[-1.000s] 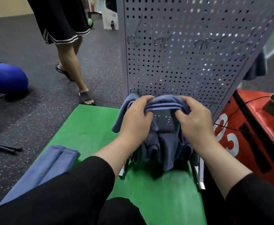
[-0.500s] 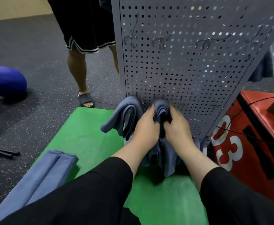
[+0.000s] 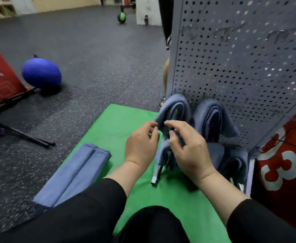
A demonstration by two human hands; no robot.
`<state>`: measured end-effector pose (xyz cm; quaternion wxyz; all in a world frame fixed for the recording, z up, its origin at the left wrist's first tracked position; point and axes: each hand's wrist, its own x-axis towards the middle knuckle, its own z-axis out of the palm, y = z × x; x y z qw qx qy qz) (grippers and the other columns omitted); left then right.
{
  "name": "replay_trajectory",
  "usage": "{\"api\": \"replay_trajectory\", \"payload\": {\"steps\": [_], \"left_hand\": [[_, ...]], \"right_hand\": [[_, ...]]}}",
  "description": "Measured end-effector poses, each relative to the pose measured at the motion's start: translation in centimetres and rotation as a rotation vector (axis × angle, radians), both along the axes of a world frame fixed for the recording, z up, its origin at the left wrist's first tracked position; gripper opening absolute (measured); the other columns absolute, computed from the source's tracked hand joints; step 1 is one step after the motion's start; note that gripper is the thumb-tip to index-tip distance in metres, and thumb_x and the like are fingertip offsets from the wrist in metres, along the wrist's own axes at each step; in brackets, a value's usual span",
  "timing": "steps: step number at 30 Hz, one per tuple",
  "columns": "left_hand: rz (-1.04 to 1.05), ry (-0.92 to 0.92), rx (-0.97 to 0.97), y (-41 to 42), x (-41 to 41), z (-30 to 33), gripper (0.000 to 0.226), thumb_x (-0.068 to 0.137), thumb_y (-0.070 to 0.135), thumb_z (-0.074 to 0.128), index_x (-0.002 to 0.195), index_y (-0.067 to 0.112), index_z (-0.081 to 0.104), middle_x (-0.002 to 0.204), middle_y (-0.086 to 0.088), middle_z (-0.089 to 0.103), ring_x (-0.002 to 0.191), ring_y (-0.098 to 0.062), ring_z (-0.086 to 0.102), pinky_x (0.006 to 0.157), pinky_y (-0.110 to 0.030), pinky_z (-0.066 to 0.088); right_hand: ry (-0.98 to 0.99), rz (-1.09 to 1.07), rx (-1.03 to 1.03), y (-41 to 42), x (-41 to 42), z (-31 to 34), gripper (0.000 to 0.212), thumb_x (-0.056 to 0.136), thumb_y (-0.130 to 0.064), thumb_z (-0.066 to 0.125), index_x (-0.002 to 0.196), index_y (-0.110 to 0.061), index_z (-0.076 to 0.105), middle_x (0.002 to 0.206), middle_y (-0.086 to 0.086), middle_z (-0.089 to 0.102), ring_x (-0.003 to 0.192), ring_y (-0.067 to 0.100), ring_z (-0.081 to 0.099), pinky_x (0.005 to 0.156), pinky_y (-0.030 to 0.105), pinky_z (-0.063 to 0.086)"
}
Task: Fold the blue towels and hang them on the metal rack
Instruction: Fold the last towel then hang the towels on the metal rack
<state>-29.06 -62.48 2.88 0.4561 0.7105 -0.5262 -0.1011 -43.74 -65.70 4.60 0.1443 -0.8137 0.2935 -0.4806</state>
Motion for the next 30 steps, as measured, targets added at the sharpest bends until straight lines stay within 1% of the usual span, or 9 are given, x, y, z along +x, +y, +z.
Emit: {"api": "replay_trajectory", "payload": {"steps": [4, 6, 11, 13, 16, 19, 23, 25, 30], "left_hand": [[0.131, -0.056, 0.166, 4.2, 7.7, -2.9, 0.023, 0.101, 0.026, 0.056, 0.12, 0.02, 0.069, 0.105, -0.006, 0.076, 0.099, -0.03, 0.068, 0.082, -0.041, 0.052], [0.194, -0.066, 0.284, 6.6, 11.7, -4.7, 0.025, 0.1, 0.028, 0.054, 0.121, 0.023, 0.067, 0.107, -0.005, 0.076, 0.102, -0.03, 0.068, 0.084, -0.04, 0.052], [0.272, -0.118, 0.628, 12.3, 20.6, -10.2, 0.02, 0.1, 0.031, 0.05, 0.109, 0.023, 0.066, 0.107, -0.008, 0.074, 0.101, -0.035, 0.063, 0.069, -0.036, 0.04], [0.272, -0.116, 0.712, 13.7, 22.9, -12.5, 0.023, 0.1, 0.032, 0.049, 0.113, 0.024, 0.066, 0.108, -0.009, 0.074, 0.103, -0.035, 0.064, 0.074, -0.037, 0.046], [0.252, -0.092, 0.809, 14.8, 25.4, -15.8, 0.035, 0.1, 0.034, 0.048, 0.131, 0.024, 0.062, 0.12, -0.009, 0.073, 0.113, -0.033, 0.064, 0.088, -0.038, 0.05], [0.203, -0.085, 0.869, 14.8, 26.6, -18.5, 0.038, 0.102, 0.03, 0.047, 0.137, 0.018, 0.058, 0.129, -0.012, 0.068, 0.121, -0.036, 0.06, 0.096, -0.04, 0.05], [0.184, -0.155, 0.878, 14.1, 26.7, -21.2, 0.02, 0.103, 0.022, 0.046, 0.11, 0.008, 0.057, 0.117, -0.019, 0.066, 0.11, -0.041, 0.061, 0.083, -0.043, 0.046], [0.215, -0.185, 0.856, 13.8, 26.4, -22.1, 0.018, 0.102, 0.02, 0.045, 0.105, 0.007, 0.057, 0.113, -0.02, 0.066, 0.108, -0.042, 0.061, 0.081, -0.046, 0.045], [0.318, -0.258, 0.832, 13.0, 25.5, -23.2, 0.017, 0.099, 0.014, 0.05, 0.115, 0.011, 0.055, 0.114, -0.016, 0.068, 0.109, -0.041, 0.061, 0.081, -0.047, 0.045]], "right_hand": [[0.178, 0.184, 0.109, 2.6, 7.1, -2.4, 0.031, 0.096, -0.021, 0.051, 0.115, -0.006, 0.071, 0.113, 0.007, 0.072, 0.107, 0.02, 0.064, 0.099, 0.027, 0.046], [0.364, 0.253, 0.24, 3.4, 11.0, -4.0, 0.031, 0.097, -0.023, 0.054, 0.123, -0.011, 0.068, 0.123, 0.005, 0.069, 0.116, 0.02, 0.06, 0.101, 0.026, 0.04], [0.808, 0.332, 0.393, 4.3, 19.5, -10.2, 0.045, 0.102, -0.03, 0.052, 0.146, -0.02, 0.049, 0.152, 0.001, 0.049, 0.138, 0.02, 0.046, 0.112, 0.028, 0.032], [0.923, 0.342, 0.413, 4.4, 22.0, -13.0, 0.047, 0.102, -0.03, 0.05, 0.148, -0.02, 0.046, 0.154, 0.002, 0.046, 0.138, 0.024, 0.046, 0.113, 0.035, 0.036], [1.067, 0.365, 0.386, 4.2, 24.8, -16.5, 0.049, 0.103, -0.027, 0.046, 0.151, -0.02, 0.041, 0.16, 0.003, 0.039, 0.143, 0.025, 0.041, 0.114, 0.043, 0.038], [1.189, 0.377, 0.37, 4.1, 26.2, -19.3, 0.053, 0.104, -0.023, 0.04, 0.156, -0.021, 0.031, 0.166, -0.001, 0.023, 0.151, 0.02, 0.026, 0.116, 0.049, 0.035], [1.323, 0.408, 0.327, 4.3, 27.3, -22.6, 0.057, 0.105, -0.016, 0.032, 0.16, -0.022, 0.018, 0.17, -0.005, 0.004, 0.156, 0.017, 0.007, 0.117, 0.055, 0.03], [1.345, 0.422, 0.316, 4.4, 27.6, -23.9, 0.06, 0.104, -0.013, 0.033, 0.16, -0.023, 0.015, 0.17, -0.005, 0.0, 0.156, 0.018, 0.003, 0.118, 0.056, 0.027], [1.337, 0.43, 0.34, 4.6, 28.0, -25.4, 0.064, 0.103, -0.012, 0.034, 0.161, -0.026, 0.011, 0.17, -0.006, -0.003, 0.156, 0.018, 0.002, 0.119, 0.056, 0.024]]}}
